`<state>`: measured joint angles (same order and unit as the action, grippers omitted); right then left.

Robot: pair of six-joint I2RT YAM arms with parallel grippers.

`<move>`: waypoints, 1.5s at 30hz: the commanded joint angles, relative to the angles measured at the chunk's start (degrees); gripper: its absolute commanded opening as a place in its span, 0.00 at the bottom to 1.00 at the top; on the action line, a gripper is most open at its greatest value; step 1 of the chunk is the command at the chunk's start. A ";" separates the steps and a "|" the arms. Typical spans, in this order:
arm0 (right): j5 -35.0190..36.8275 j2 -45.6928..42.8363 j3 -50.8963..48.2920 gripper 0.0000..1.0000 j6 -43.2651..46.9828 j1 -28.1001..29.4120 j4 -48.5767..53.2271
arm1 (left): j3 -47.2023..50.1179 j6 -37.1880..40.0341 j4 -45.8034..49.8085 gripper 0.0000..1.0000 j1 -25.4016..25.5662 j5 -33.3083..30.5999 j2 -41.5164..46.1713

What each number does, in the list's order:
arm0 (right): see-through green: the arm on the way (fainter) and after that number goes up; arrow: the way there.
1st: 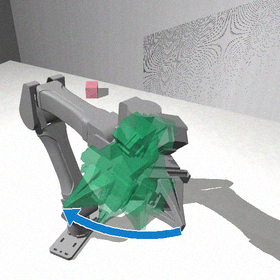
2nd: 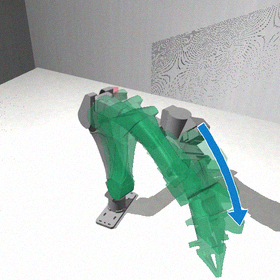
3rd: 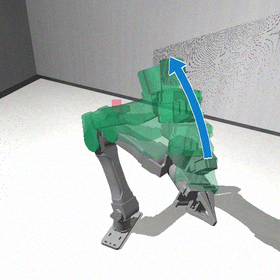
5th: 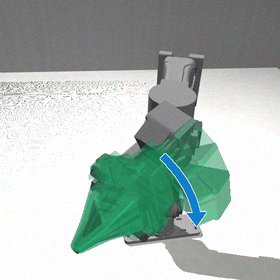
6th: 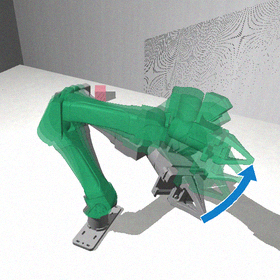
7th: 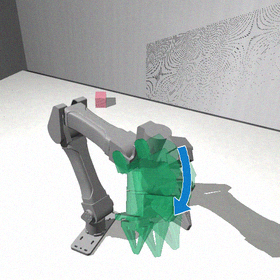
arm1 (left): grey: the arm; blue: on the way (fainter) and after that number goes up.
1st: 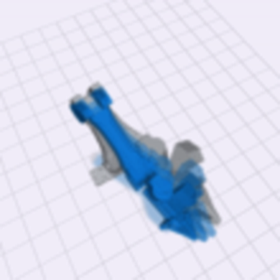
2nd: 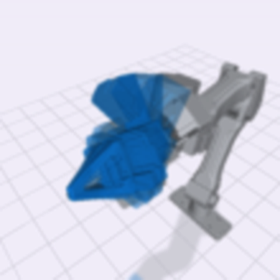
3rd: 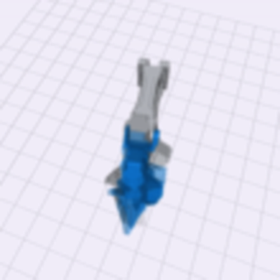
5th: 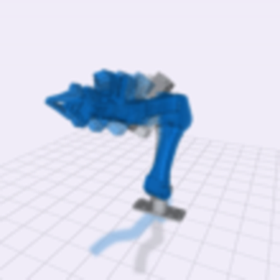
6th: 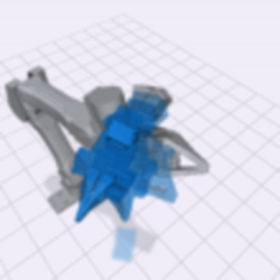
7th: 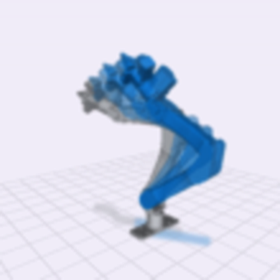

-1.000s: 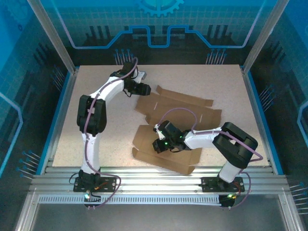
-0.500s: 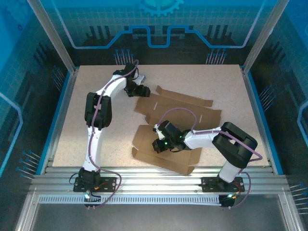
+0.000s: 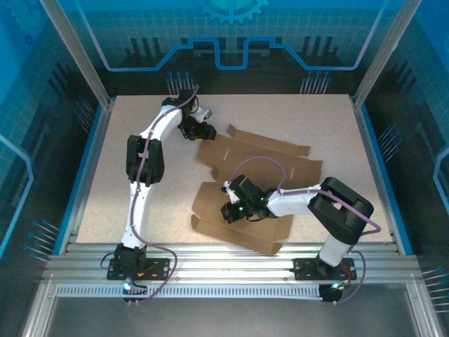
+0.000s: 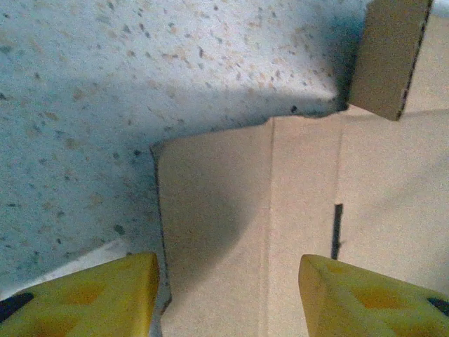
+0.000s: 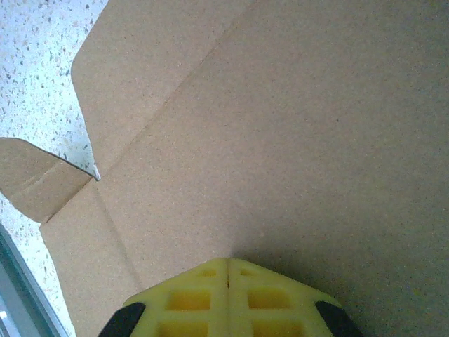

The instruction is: Fold the paper box

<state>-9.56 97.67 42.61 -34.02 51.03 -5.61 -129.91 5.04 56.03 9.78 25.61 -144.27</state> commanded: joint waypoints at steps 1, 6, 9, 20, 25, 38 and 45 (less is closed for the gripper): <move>1.47 4.13 -1.59 0.00 1.24 1.42 8.87 | -3.25 3.95 5.35 0.52 -0.27 5.77 -1.47; 1.49 4.65 -1.49 0.00 1.06 1.53 8.68 | -4.86 5.60 8.02 0.30 -0.27 9.78 -2.25; 1.56 4.63 -1.48 0.00 0.97 1.55 8.71 | -5.58 6.71 9.46 0.23 -0.29 10.14 -2.38; 2.04 4.81 -1.56 0.00 0.41 1.80 8.55 | -6.41 8.24 11.79 0.04 -0.25 11.44 -1.73; 2.77 5.42 -1.21 0.00 -1.16 1.55 8.96 | 7.18 4.46 -0.30 0.00 -0.20 14.66 8.36; 2.62 4.53 -2.44 0.00 -2.28 1.07 7.43 | 54.03 -0.42 -37.53 0.04 0.24 9.29 37.29; 2.70 4.03 -2.27 0.00 -2.34 1.05 7.72 | 65.64 -1.30 -45.76 0.06 1.55 1.19 44.21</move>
<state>-11.18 98.76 43.18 -35.88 51.48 -6.52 -68.12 4.34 11.16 9.78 30.06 -102.67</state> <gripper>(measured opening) 0.064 0.062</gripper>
